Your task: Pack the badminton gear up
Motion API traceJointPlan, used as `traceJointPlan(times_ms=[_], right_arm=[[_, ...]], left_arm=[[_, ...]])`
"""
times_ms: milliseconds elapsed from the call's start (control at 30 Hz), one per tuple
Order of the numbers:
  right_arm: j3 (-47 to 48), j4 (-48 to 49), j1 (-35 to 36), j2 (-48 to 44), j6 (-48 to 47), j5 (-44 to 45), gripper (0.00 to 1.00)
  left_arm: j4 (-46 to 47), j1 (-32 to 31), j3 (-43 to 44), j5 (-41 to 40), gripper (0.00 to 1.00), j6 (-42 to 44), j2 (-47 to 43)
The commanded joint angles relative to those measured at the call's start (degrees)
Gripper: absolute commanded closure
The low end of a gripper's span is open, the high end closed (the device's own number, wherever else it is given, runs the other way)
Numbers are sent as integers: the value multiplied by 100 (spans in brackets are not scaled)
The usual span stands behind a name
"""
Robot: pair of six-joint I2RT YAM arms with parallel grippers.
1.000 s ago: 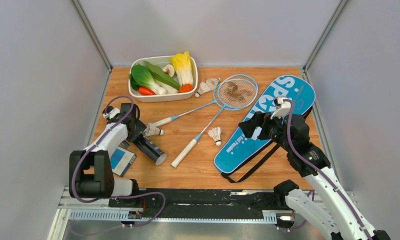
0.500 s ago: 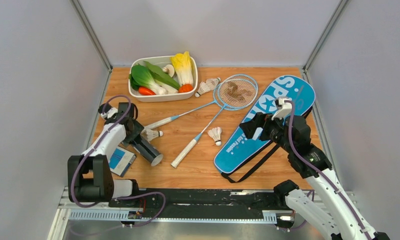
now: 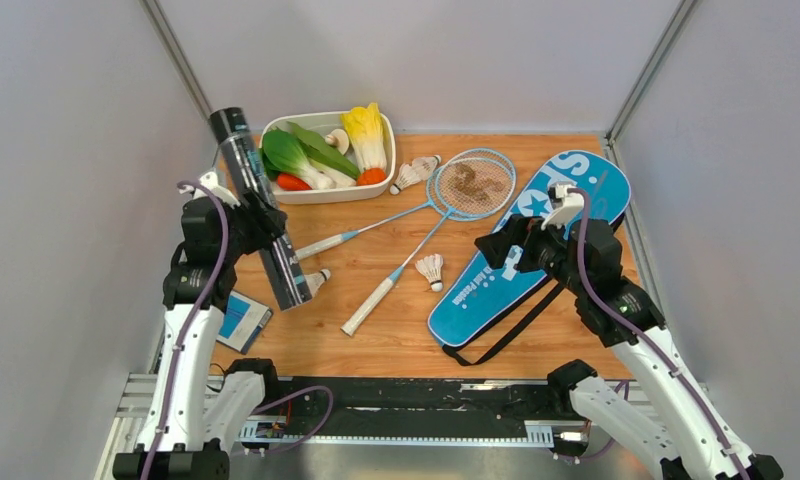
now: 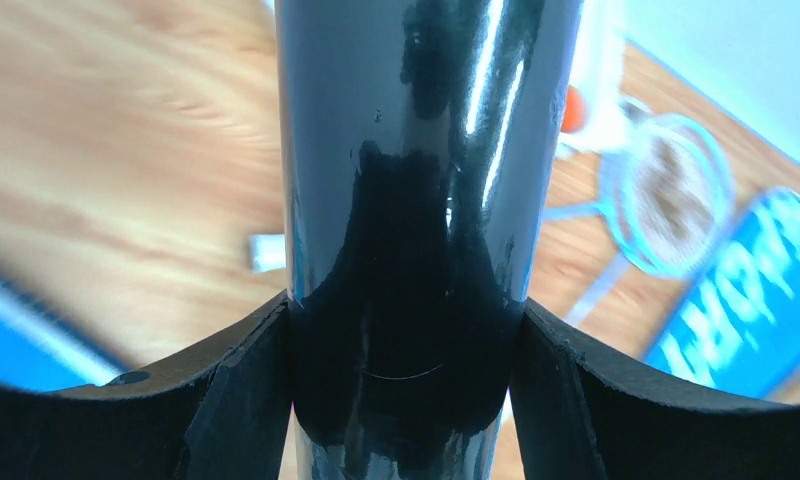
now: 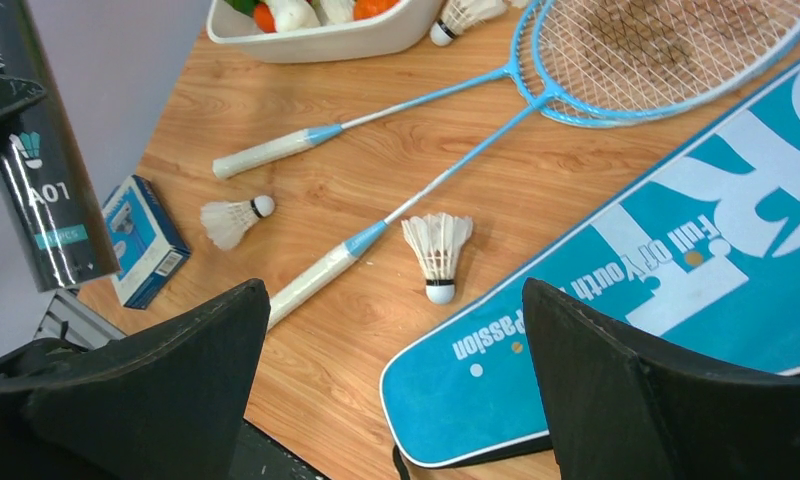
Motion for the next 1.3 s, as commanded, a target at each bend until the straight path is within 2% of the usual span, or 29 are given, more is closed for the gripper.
traceJointPlan(times_ms=[0,33,100,233,300,400,467,600,767,900,1200,1233,1267], right_arm=[[525,488,4,138,57,-304,0],[598,530,5,204,60,-369,0],[695,629,13,359,84,-596,0],[721,1115,12,713,163,-1411,1],[874,1386,11,974,154,-1792,1],[1355,1414,15,1358,-22,-2147,4],[1602,1412,11,1504,-123,-2394,9],[1878,1418,16,1576,-275,-2493,22],[1983,1454,10,1586,-336,-2516,32],[2024,1435,11,1770,-414,-3037,38],[2001,1343,11,2140,-382,-4247,44],[1989,1339,16,2143,-386,-4306,46],[1980,1343,11,2143,-397,-4352,53]], left_arm=[[851,-63,-35,2958,52,821,-218],[886,-178,-49,3393,53,908,-224],[834,-629,-71,3666,53,1112,-261],[764,-1903,-107,3965,53,1295,-320],[660,-2677,-142,3868,53,1524,-347],[488,-3105,-237,3827,53,1749,-363],[367,-3350,-393,3819,53,1902,-339],[234,-3552,-663,3827,53,2103,-349],[472,-3592,-906,3996,53,2154,-410],[600,-3599,-970,4161,53,2224,-375],[783,-3647,-1010,4577,53,2237,-425],[796,-3649,-1003,4586,53,2242,-426],[802,-3654,-1003,4588,53,2250,-428]])
